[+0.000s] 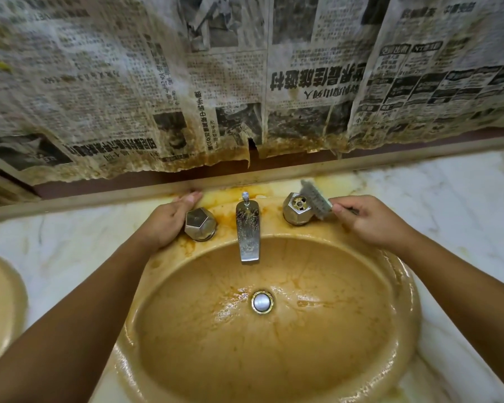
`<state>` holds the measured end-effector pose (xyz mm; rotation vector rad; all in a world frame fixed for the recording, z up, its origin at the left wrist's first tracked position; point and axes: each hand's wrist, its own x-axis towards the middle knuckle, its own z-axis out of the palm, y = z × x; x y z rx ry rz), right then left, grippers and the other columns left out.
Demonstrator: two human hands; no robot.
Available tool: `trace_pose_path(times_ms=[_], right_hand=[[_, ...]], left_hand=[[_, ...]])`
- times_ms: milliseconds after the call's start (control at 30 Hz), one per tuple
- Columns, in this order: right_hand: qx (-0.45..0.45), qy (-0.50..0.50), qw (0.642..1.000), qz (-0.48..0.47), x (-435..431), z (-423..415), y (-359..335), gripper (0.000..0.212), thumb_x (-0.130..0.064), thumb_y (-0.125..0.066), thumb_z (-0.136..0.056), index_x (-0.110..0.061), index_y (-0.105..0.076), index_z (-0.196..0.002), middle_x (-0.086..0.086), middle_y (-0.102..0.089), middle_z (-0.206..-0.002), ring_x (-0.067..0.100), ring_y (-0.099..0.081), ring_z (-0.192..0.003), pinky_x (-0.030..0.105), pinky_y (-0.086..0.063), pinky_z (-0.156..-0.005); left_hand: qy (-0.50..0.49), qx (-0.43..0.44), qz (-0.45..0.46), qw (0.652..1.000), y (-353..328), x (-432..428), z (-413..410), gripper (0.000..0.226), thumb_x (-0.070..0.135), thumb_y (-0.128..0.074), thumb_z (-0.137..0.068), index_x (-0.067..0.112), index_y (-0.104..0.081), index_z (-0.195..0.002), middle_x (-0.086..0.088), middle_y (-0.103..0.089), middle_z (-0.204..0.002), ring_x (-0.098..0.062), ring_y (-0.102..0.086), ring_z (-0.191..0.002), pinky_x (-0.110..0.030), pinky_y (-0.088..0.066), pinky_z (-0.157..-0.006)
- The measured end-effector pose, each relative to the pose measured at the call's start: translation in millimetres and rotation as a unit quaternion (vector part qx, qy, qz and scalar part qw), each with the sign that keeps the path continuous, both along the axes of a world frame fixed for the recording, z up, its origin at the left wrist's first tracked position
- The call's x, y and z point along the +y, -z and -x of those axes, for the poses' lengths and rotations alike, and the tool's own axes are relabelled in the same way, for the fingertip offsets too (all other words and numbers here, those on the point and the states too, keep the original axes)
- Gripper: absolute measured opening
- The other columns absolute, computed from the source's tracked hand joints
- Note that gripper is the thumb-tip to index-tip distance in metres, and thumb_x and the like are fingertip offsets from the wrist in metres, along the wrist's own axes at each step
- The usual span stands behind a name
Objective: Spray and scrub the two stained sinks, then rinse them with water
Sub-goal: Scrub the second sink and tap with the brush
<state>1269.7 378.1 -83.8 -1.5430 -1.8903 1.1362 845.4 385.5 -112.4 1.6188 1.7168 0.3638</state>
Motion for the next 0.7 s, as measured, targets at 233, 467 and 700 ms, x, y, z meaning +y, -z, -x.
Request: trace_pose_path(times_ms=[233, 467, 700], right_hand=[[-0.108, 0.032, 0.994, -0.014, -21, 4, 14, 0.024, -0.025, -0.056, -0.105, -0.032, -0.079, -0.11, 0.0, -0.076, -0.095, 0.021, -0.066, -0.091, 0.033, -0.051, -0.084], [-0.13, 0.073, 0.989, -0.016, -65, 15, 17, 0.023, -0.025, -0.059, -0.103, -0.036, -0.079, -0.106, -0.004, -0.071, -0.083, 0.023, -0.061, -0.081, 0.025, -0.04, -0.065], [-0.129, 0.084, 0.988, 0.002, -100, 46, 10, 0.022, -0.033, -0.06, -0.103, -0.039, -0.076, -0.116, -0.016, -0.061, -0.064, 0.002, -0.052, -0.06, 0.021, -0.037, -0.055]], left_hand=[[-0.019, 0.034, -0.035, 0.999, 8, -5, 4, 0.045, 0.044, -0.032, -0.111, 0.034, -0.049, -0.151, 0.01, -0.037, -0.161, -0.015, -0.024, -0.154, -0.027, -0.01, -0.126], [-0.08, 0.114, -0.068, 0.988, 6, -30, -4, 0.044, 0.04, -0.034, -0.111, 0.028, -0.053, -0.148, -0.004, -0.054, -0.151, -0.03, -0.052, -0.137, -0.04, -0.039, -0.112], [-0.129, 0.066, -0.104, 0.984, -5, -61, -13, 0.037, 0.026, -0.049, -0.107, 0.018, -0.062, -0.141, -0.005, -0.064, -0.14, -0.028, -0.057, -0.13, -0.035, -0.043, -0.111]])
